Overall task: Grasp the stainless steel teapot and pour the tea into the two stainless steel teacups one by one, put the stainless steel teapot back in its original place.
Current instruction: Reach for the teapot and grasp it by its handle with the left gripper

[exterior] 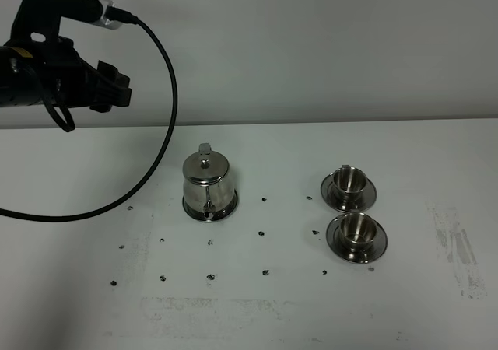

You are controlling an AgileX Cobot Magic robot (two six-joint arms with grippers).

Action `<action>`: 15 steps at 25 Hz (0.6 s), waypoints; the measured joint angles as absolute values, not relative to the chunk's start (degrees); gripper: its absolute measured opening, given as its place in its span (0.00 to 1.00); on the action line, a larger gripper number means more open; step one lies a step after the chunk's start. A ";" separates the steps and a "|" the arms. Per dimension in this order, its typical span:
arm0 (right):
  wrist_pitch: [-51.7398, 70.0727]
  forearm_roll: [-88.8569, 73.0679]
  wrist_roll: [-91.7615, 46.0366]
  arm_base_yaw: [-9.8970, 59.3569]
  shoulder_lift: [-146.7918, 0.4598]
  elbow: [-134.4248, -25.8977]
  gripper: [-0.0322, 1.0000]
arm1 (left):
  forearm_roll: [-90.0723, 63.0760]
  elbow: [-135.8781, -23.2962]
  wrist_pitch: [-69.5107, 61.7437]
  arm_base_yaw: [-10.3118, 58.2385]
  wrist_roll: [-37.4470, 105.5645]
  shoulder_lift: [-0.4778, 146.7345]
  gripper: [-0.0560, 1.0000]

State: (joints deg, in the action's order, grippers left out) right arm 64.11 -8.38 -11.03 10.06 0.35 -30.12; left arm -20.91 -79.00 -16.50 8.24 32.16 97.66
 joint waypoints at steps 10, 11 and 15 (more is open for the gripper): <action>64.11 -7.56 -10.12 9.78 0.37 -30.12 0.37 | -19.61 -79.00 -16.50 8.24 32.21 97.66 0.64; 64.11 -7.56 -10.12 8.99 0.37 -30.12 0.37 | -19.61 -79.00 -16.50 8.24 32.15 97.66 0.64; 64.11 -7.89 -10.12 4.30 0.37 -30.12 0.37 | -19.58 -79.00 -17.19 8.24 32.15 97.66 0.64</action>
State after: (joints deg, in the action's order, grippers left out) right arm 64.11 -7.89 -10.12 4.30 0.37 -30.12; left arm -19.58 -79.00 -17.19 8.24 32.15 97.66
